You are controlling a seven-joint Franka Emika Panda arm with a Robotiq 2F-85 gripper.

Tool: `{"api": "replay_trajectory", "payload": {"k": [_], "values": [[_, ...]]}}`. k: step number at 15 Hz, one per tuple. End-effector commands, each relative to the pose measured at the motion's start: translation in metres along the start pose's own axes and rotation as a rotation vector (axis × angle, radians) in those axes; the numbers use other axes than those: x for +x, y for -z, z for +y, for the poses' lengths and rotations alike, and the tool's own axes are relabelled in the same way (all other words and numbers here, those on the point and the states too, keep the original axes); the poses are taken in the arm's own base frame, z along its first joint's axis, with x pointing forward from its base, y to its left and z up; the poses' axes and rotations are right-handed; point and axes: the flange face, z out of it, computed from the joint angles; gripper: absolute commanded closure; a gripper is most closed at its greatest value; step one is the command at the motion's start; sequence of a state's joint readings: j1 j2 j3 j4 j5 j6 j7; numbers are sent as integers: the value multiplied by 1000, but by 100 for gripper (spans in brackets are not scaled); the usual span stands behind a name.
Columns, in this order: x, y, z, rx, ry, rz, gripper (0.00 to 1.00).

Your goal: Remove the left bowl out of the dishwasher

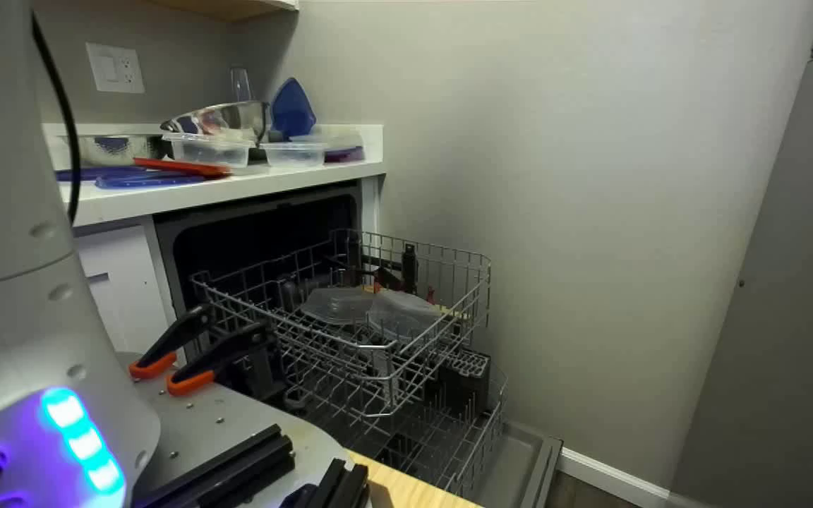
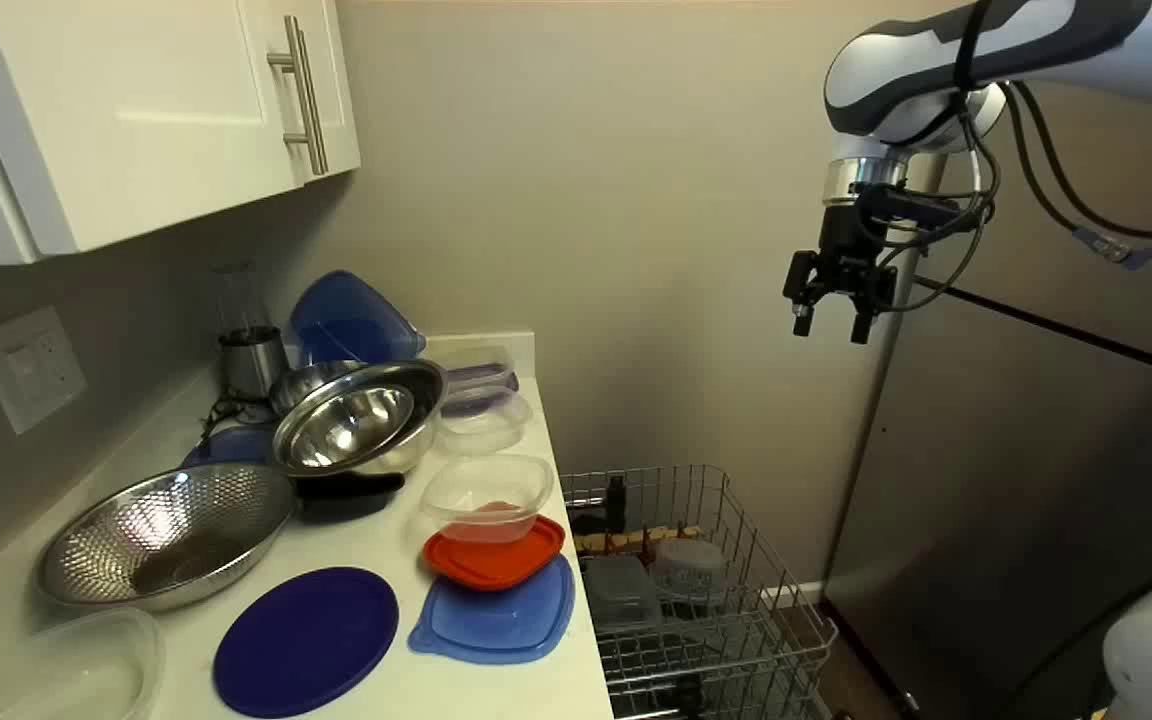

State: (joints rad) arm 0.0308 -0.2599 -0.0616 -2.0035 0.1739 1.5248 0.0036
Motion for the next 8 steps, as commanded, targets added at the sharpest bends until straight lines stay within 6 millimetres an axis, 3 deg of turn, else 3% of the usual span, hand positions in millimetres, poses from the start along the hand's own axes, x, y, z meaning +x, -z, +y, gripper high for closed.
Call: {"api": "replay_trajectory", "payload": {"k": [1, 7, 8], "values": [[0, 0, 0, 0, 0, -1, 0], [0, 0, 0, 0, 0, -1, 0], [8, 5, -1, -37, 9, 0, 0]]}}
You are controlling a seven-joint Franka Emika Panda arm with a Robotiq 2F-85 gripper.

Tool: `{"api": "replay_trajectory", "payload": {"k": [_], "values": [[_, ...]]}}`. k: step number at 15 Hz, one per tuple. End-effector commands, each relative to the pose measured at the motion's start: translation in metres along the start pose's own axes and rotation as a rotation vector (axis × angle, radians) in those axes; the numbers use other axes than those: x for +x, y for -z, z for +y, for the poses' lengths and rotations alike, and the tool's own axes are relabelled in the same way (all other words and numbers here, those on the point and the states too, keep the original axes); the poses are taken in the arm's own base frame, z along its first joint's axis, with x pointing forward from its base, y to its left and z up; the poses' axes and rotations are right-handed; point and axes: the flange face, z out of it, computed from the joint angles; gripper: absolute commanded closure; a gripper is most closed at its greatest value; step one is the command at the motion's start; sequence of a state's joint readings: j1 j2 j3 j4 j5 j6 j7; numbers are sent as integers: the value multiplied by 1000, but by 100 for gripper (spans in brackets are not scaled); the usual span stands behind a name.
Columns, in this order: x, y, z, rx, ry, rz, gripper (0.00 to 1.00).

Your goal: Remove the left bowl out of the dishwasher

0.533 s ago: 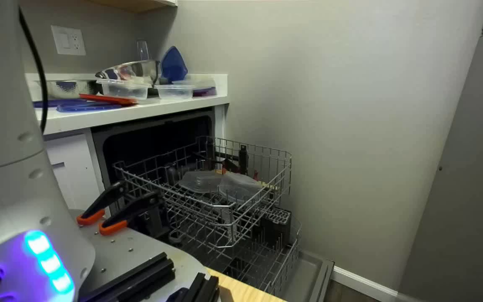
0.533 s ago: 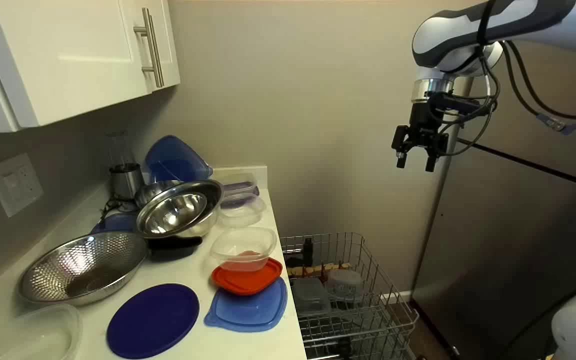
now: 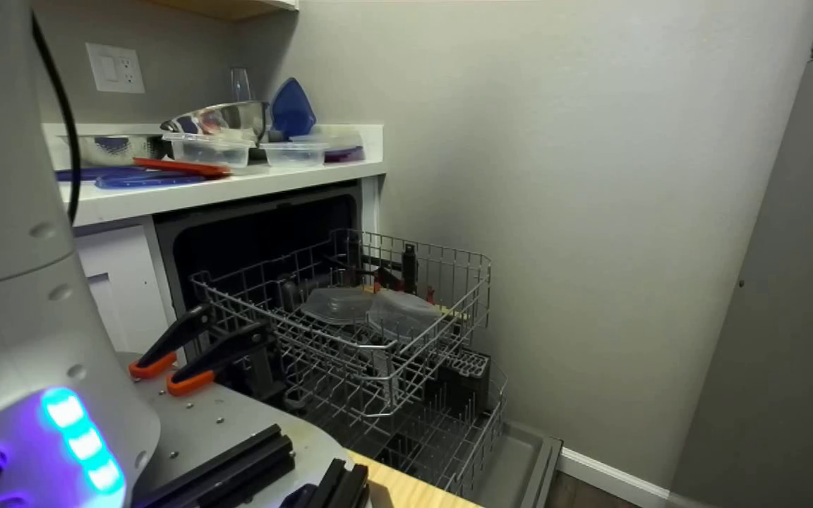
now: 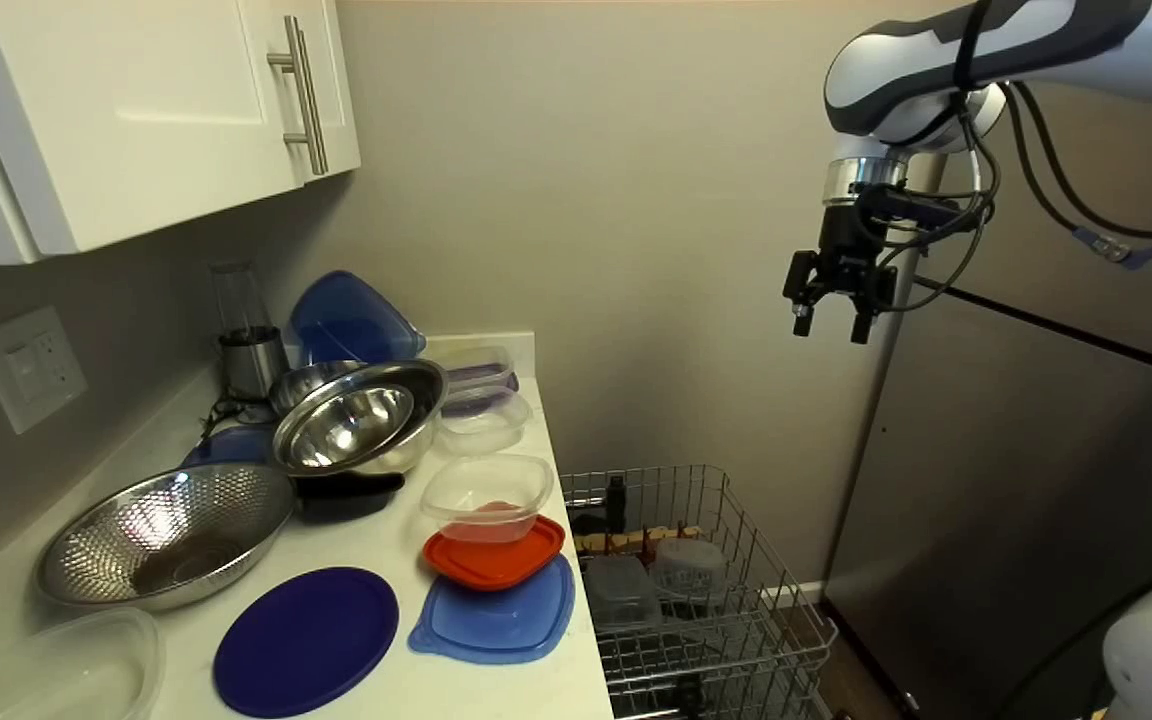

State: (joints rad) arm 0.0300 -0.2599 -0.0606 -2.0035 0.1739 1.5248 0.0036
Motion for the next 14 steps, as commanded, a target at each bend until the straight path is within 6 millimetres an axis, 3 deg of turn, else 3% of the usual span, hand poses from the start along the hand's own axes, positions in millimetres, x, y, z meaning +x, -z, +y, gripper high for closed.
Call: {"api": "replay_trajectory", "payload": {"k": [1, 3, 5, 9, 14], "values": [[14, 7, -3, -62, 7, -2, 0], [37, 7, -16, -113, 61, -13, 0], [61, -5, -34, -160, 116, -36, 0], [107, -45, -61, -275, 176, -88, 0], [149, -104, -54, -345, 198, -172, 0]]}}
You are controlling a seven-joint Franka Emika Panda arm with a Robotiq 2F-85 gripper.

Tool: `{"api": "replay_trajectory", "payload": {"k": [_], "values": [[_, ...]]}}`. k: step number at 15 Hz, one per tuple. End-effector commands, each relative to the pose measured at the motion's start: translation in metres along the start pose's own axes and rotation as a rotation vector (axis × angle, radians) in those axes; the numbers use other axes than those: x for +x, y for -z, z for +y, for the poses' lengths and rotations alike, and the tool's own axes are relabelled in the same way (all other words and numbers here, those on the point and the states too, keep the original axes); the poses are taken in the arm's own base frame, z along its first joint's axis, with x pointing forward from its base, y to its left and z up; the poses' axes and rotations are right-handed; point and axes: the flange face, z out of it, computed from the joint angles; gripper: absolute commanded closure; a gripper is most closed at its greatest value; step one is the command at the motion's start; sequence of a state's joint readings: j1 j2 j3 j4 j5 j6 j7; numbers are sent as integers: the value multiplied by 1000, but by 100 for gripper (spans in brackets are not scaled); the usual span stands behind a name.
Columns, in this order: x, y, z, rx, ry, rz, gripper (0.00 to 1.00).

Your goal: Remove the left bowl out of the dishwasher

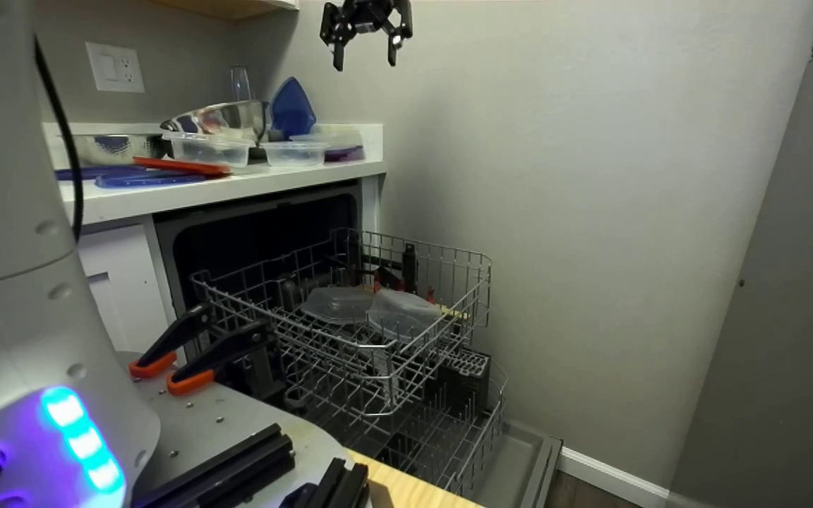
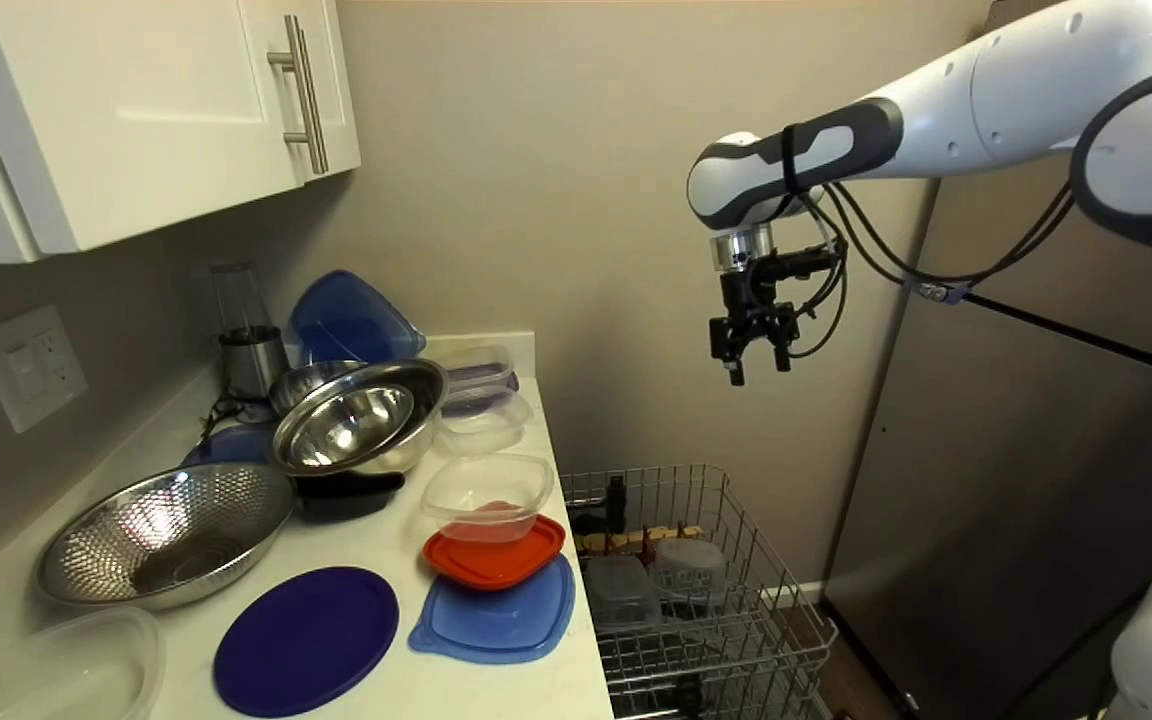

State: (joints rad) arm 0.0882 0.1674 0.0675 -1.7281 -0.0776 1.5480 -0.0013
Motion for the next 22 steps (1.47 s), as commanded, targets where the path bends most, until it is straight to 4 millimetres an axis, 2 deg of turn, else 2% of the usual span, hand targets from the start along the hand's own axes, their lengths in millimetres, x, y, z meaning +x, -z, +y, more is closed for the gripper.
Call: {"api": "replay_trajectory", "payload": {"k": [1, 8, 13, 22], "values": [[30, -29, 8, -47, 38, -45, 0], [74, -78, 9, -118, 92, -46, 0], [86, -106, 12, -118, 169, -86, 0], [88, -114, 9, -102, 168, -99, 0]]}}
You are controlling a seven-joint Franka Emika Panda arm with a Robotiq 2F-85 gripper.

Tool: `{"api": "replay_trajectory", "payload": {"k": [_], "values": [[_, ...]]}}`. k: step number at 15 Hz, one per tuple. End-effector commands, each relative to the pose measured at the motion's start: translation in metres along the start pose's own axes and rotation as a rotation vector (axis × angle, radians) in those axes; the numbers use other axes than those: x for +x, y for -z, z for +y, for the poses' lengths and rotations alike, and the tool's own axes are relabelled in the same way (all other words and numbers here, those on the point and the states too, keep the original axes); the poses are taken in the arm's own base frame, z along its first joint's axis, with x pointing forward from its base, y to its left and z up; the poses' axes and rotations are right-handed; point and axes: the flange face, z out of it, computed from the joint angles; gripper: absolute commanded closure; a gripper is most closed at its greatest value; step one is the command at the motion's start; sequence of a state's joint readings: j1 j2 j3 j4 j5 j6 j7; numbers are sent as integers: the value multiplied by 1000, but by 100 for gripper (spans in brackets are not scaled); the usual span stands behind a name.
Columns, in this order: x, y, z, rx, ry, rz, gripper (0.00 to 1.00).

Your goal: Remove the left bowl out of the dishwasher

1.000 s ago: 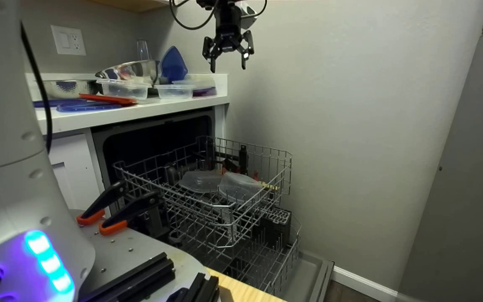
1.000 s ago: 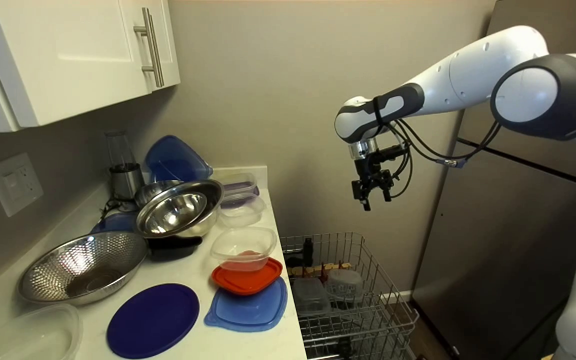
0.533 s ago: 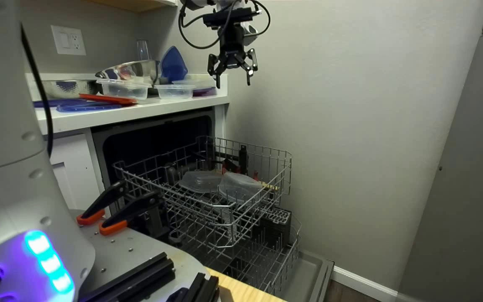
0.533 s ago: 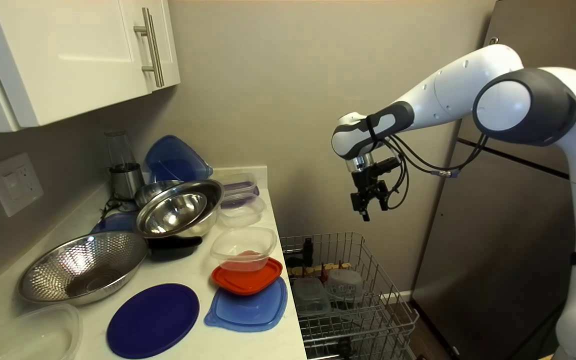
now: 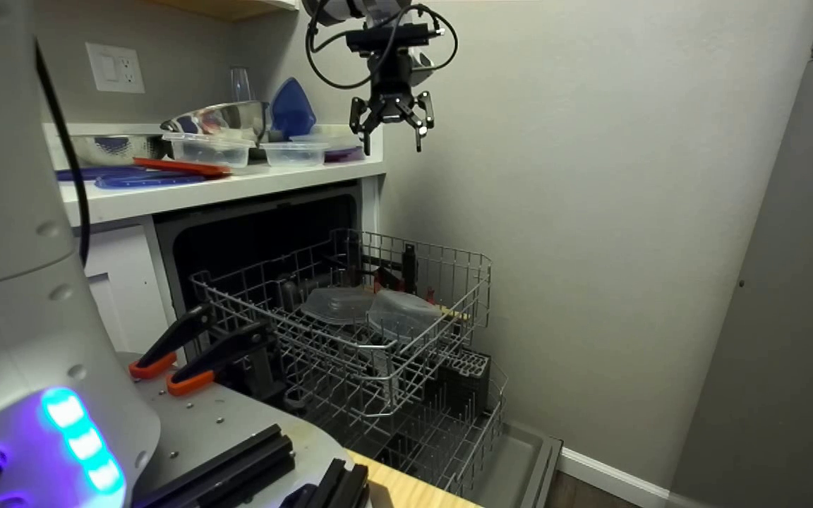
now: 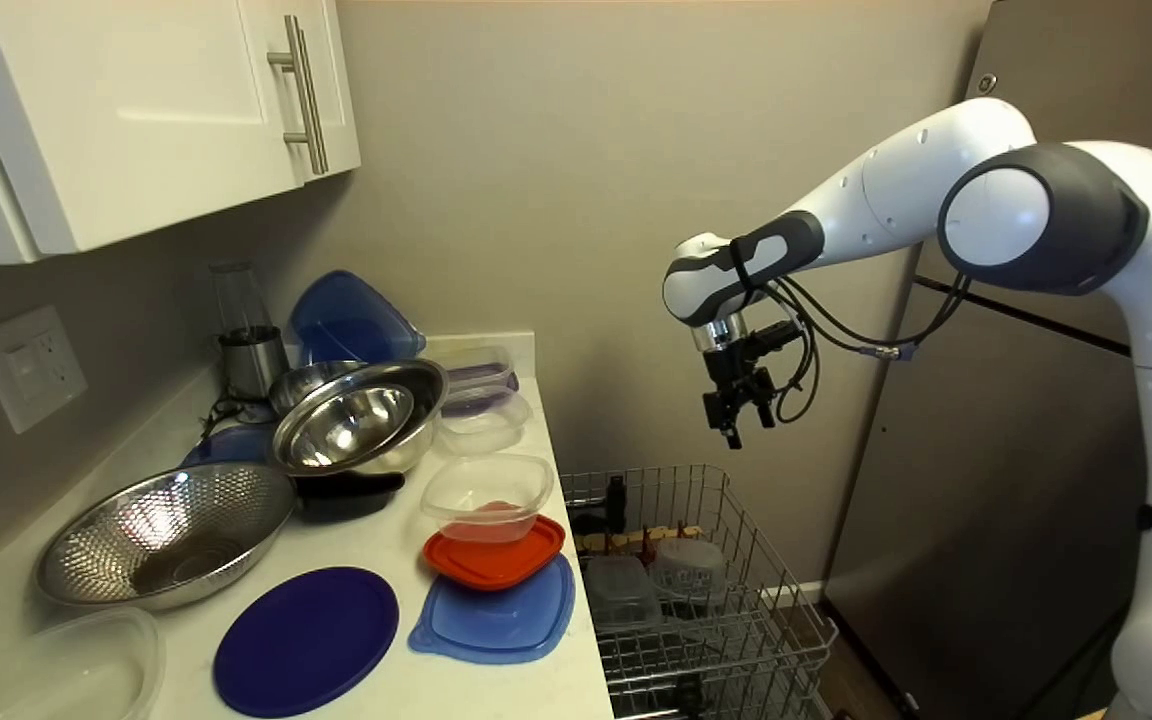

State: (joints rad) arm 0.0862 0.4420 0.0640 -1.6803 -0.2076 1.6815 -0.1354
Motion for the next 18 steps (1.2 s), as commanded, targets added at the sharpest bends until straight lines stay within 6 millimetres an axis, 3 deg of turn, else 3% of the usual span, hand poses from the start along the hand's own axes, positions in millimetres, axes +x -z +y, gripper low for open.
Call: {"api": "replay_trajectory", "payload": {"k": [1, 3, 6, 18], "values": [[0, 1, 0, 0, 0, -1, 0], [0, 1, 0, 0, 0, -1, 0], [-2, -14, -33, -91, 45, 51, 0], [3, -114, -175, -341, 270, 130, 0]]}}
